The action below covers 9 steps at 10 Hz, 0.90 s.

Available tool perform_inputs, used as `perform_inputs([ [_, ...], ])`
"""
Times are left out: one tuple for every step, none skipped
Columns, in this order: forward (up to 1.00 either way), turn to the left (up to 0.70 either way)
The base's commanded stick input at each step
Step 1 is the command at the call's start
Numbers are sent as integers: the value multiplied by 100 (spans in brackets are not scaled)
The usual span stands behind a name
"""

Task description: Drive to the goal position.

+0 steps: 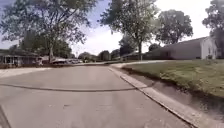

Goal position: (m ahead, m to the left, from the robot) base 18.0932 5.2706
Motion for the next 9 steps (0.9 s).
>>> perform_inputs([
  [70,3],
  [70,3],
  [70,3],
  [70,3],
  [70,3],
  [70,3],
  [70,3],
  [70,3],
  [70,3],
])
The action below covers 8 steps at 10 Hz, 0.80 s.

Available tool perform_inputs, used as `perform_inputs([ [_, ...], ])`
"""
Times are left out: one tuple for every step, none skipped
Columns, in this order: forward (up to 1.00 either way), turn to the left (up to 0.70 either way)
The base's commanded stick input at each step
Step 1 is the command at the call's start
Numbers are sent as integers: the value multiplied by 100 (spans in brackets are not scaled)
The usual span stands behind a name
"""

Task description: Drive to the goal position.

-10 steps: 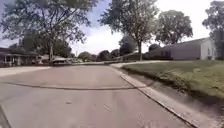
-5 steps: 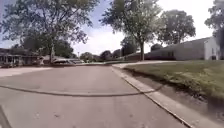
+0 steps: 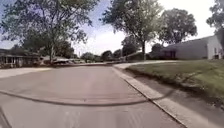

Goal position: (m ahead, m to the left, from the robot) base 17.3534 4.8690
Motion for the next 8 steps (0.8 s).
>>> perform_inputs([
  [70,3],
  [70,3],
  [70,3],
  [70,3],
  [70,3],
  [70,3],
  [70,3],
  [70,3],
])
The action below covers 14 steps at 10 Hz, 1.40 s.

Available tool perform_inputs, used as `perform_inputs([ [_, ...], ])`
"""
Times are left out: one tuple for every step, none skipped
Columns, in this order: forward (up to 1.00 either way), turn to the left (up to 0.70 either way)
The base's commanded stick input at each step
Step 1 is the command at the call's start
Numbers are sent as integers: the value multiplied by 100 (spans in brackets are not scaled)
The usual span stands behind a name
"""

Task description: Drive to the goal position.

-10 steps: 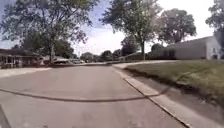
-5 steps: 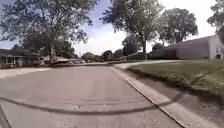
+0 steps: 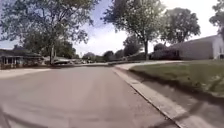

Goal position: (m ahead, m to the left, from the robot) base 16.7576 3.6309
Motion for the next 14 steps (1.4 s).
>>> perform_inputs([
  [70,3],
  [70,3],
  [70,3],
  [70,3],
  [70,3],
  [70,3],
  [70,3],
  [70,3],
  [70,3],
  [70,3],
  [70,3],
  [70,3],
  [70,3],
  [70,3],
])
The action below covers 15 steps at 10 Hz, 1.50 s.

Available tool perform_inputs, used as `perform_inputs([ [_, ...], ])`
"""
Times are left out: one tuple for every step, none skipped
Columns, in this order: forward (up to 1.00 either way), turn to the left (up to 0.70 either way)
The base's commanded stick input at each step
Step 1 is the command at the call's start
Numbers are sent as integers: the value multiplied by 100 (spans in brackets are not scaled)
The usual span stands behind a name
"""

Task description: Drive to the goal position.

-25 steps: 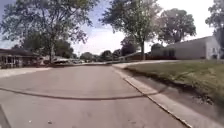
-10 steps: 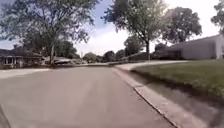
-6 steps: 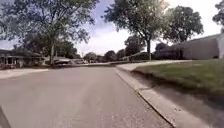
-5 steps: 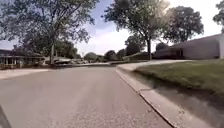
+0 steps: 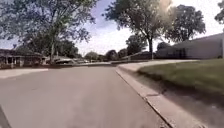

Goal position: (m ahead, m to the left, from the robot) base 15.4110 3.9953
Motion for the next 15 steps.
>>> perform_inputs([
  [70,3],
  [70,3],
  [70,3],
  [70,3],
  [70,3],
  [70,3],
  [70,3],
  [70,3],
  [70,3],
  [70,3],
  [70,3],
  [70,10],
  [70,24],
  [70,33],
  [70,19],
])
